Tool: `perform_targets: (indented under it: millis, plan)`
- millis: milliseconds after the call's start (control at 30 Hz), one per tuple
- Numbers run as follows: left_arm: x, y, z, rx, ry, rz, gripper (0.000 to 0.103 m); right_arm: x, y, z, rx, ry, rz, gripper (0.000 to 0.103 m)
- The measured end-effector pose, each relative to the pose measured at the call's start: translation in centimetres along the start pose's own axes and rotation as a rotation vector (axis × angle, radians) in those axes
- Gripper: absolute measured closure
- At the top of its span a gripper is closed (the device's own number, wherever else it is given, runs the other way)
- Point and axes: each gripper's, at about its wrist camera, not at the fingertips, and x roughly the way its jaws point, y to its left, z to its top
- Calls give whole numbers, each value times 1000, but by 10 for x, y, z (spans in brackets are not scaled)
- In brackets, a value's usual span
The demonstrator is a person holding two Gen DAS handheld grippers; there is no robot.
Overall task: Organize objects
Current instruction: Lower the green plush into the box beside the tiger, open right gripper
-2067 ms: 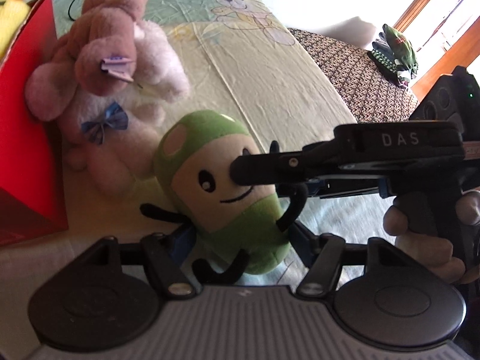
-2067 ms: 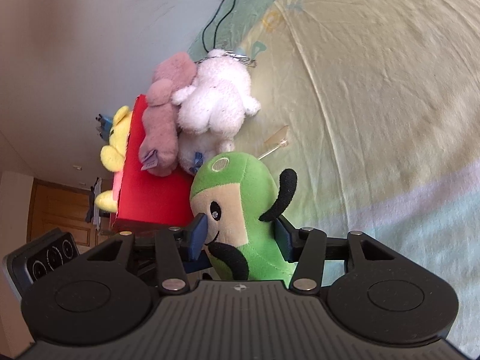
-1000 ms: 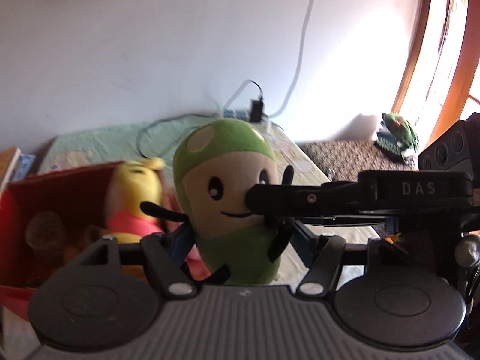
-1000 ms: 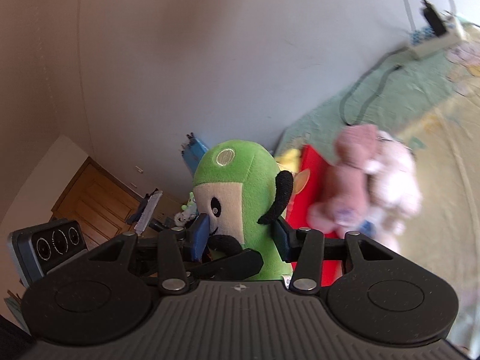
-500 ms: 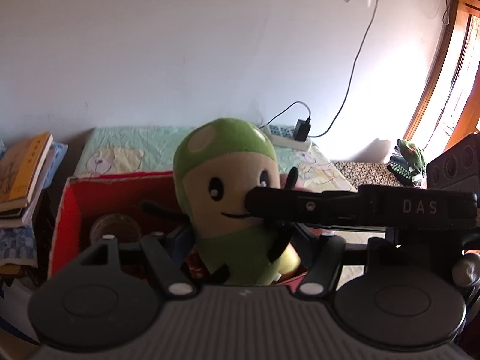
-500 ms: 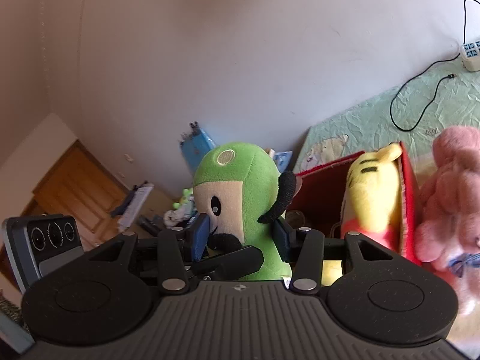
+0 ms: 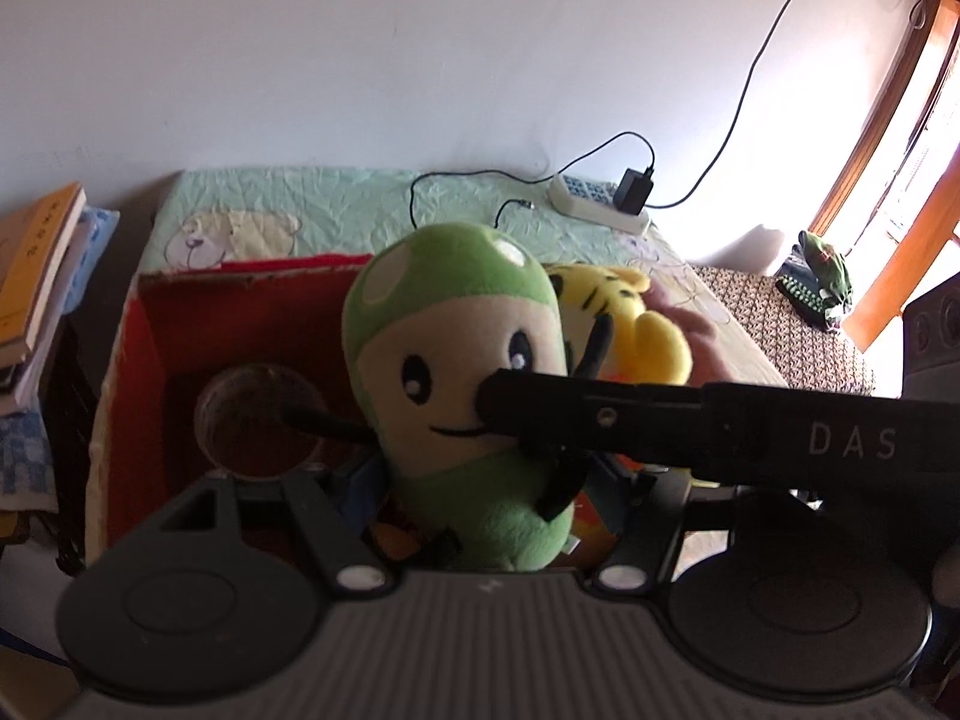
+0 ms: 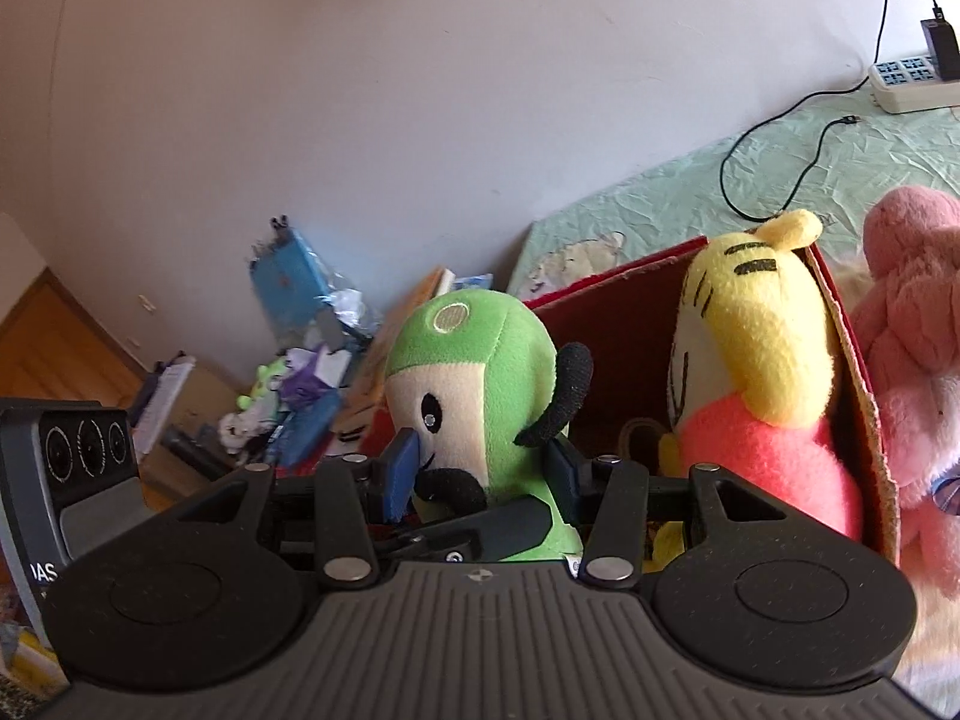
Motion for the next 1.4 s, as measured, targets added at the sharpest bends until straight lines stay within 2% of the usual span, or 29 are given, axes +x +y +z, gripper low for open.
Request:
perform_targets:
  millis: [133,433,533,633,800,867,1133,1400]
  plan:
    - [7,10,1,-7,20,-14,35,9,4,1,-8,6,-36,55]
    - [41,18,0,-3,110,-31,35,36,-9,0,31,63,-214,55]
    - [44,16,0,23,111,-7,34,39,-13,-1,31,61,-243,61]
    - [49,16,0,30,122,13,28,39,-14,1,30,61,-239,60]
    - [53,13,2,49,137,26,26,38,-15,1,23,55,-237,60]
    - [54,11,4,64,147,49,19,36,-16,2,35,50,-230,61]
    - [55,-3,2,146,161,139,12,26,-15,2,36,21,-232,61]
    - [56,-9,2,168,169,196,11,17,-15,0,35,-7,-242,60]
